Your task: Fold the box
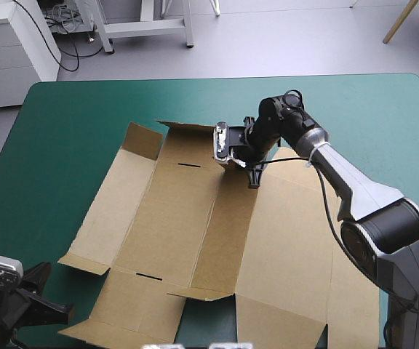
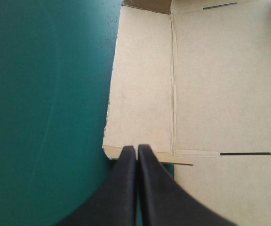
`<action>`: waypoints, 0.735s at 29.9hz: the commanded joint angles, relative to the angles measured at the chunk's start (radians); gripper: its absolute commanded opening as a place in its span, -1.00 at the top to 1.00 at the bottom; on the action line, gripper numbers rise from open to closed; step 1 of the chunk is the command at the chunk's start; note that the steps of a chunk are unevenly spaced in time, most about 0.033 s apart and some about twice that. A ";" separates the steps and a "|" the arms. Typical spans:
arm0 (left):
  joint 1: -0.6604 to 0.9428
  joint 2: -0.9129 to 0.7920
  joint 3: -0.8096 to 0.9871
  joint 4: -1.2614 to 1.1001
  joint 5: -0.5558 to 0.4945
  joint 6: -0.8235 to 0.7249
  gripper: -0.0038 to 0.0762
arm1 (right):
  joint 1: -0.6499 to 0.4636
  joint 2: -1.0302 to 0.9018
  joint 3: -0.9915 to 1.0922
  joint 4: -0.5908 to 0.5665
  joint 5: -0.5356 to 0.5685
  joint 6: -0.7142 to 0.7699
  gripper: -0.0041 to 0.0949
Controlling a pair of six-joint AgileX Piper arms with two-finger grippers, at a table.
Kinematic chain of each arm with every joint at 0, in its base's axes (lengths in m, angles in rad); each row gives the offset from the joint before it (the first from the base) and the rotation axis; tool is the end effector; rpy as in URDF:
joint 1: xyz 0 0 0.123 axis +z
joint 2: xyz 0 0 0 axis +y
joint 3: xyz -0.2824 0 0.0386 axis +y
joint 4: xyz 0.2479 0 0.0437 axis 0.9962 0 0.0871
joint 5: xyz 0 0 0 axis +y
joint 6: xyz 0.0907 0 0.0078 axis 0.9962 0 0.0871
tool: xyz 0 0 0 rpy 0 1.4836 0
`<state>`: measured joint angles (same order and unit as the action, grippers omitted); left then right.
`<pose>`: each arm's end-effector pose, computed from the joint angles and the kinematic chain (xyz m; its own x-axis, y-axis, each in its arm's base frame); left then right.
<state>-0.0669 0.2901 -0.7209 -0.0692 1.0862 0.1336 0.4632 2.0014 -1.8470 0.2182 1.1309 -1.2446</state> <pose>0.0236 -0.0072 0.3351 -0.5214 0.1361 -0.8424 0.1718 0.9837 0.0526 0.3837 0.2116 0.2857 0.1209 -0.9403 -0.3180 -0.9633 -0.0338 -0.2662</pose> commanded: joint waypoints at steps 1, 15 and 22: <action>0.000 0.016 -0.030 -0.016 -0.065 -0.005 0.93 | 0.030 -0.052 -0.034 0.035 0.016 -0.062 0.95; 0.000 0.016 -0.030 -0.044 -0.066 -0.005 0.93 | 0.137 -0.052 -0.034 -0.038 -0.089 -0.126 0.96; 0.000 0.016 -0.030 -0.038 -0.066 -0.005 0.93 | 0.137 -0.050 -0.034 -0.010 -0.053 -0.044 0.96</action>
<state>-0.0669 0.2901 -0.7213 -0.0933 1.0862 0.1336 0.6002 2.0014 -1.8473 0.1835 1.0793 -1.3142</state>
